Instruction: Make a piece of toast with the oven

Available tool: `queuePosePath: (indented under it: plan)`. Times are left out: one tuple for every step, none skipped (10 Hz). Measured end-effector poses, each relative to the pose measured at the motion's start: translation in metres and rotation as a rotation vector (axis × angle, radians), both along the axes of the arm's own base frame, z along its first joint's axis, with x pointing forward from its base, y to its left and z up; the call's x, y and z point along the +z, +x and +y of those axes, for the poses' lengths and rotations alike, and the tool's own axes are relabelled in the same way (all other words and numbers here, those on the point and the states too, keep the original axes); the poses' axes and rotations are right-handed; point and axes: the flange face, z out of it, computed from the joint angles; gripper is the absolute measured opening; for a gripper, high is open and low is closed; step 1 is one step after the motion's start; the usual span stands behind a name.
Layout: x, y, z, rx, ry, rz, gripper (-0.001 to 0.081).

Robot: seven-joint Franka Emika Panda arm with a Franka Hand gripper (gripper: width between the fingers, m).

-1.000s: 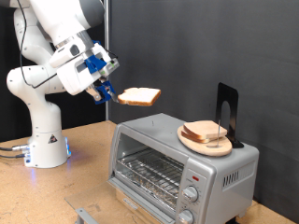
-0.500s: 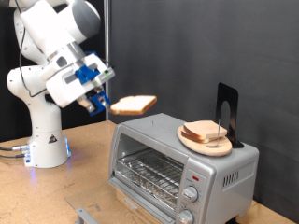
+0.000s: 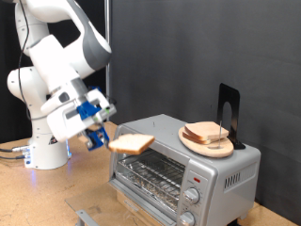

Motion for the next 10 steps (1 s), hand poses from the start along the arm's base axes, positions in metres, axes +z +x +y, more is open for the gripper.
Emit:
queuePosePath:
  plan:
    - [-0.018,-0.004,0.001,0.014,-0.014,-0.007,0.0411]
    - [-0.032,-0.007,0.0,0.023,-0.017,-0.011,0.0411]
    - [-0.042,-0.01,0.0,0.025,-0.017,-0.014,0.0411]
    - [-0.049,-0.012,-0.001,0.02,-0.012,-0.022,0.0411]
    - [-0.05,-0.01,-0.001,0.016,-0.011,-0.035,0.0411]
    - [-0.051,-0.01,-0.001,0.019,-0.013,-0.029,0.0411]
    - [-0.052,-0.01,-0.001,0.04,-0.028,-0.009,0.0411]
    - [-0.053,-0.01,-0.002,0.062,-0.045,0.016,0.0411]
    - [-0.054,-0.01,-0.002,0.092,-0.058,0.036,0.0411]
    - [-0.054,-0.008,-0.002,0.137,-0.067,0.044,0.0411]
